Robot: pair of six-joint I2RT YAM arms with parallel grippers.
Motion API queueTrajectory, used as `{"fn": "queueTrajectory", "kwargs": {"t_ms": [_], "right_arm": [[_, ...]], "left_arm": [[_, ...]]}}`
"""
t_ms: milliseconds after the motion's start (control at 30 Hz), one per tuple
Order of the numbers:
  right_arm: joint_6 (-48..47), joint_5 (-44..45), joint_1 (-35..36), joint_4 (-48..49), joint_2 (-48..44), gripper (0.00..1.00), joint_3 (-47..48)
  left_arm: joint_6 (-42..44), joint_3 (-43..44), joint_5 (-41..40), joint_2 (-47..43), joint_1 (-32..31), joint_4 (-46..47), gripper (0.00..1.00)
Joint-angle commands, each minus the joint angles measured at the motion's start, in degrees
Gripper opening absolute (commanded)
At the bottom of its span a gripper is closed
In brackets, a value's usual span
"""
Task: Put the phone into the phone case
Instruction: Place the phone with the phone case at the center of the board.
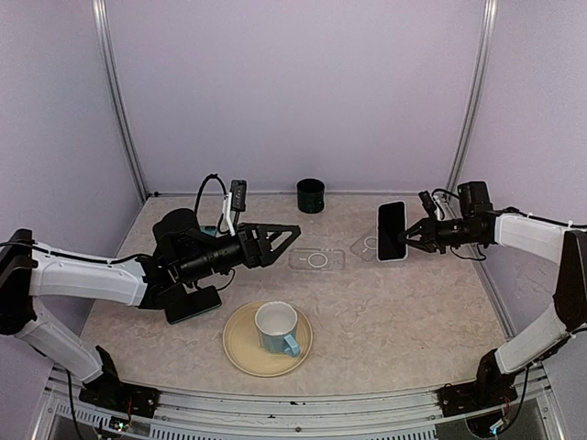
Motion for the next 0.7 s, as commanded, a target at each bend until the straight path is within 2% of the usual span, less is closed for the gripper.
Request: {"fn": "queueTrajectory", "kwargs": {"t_ms": [0,167,367,667], "right_arm": [[-4.51,2.75,-1.39,-6.85,1.77,0.00,4.66],[-7.90,7.58,-2.28,-15.40,4.05,0.00,7.83],[-11.65,10.88,-3.75,-23.17,6.28,0.00,11.13],[-14.92,13.99,-4.51,-27.42,11.59,0.00,13.38]], "left_arm": [[3.95,-1.45,-5.24,-6.72,-1.18,-12.27,0.99],[3.66,-3.24,-7.79,-12.88,-1.65,-21.11,0.99],[3.50,-5.47,-8.70,-17.63,-2.02,-26.65,0.99],[4.51,-8.26,-8.81,-22.33,-2.02,-30.45,0.99]]}}
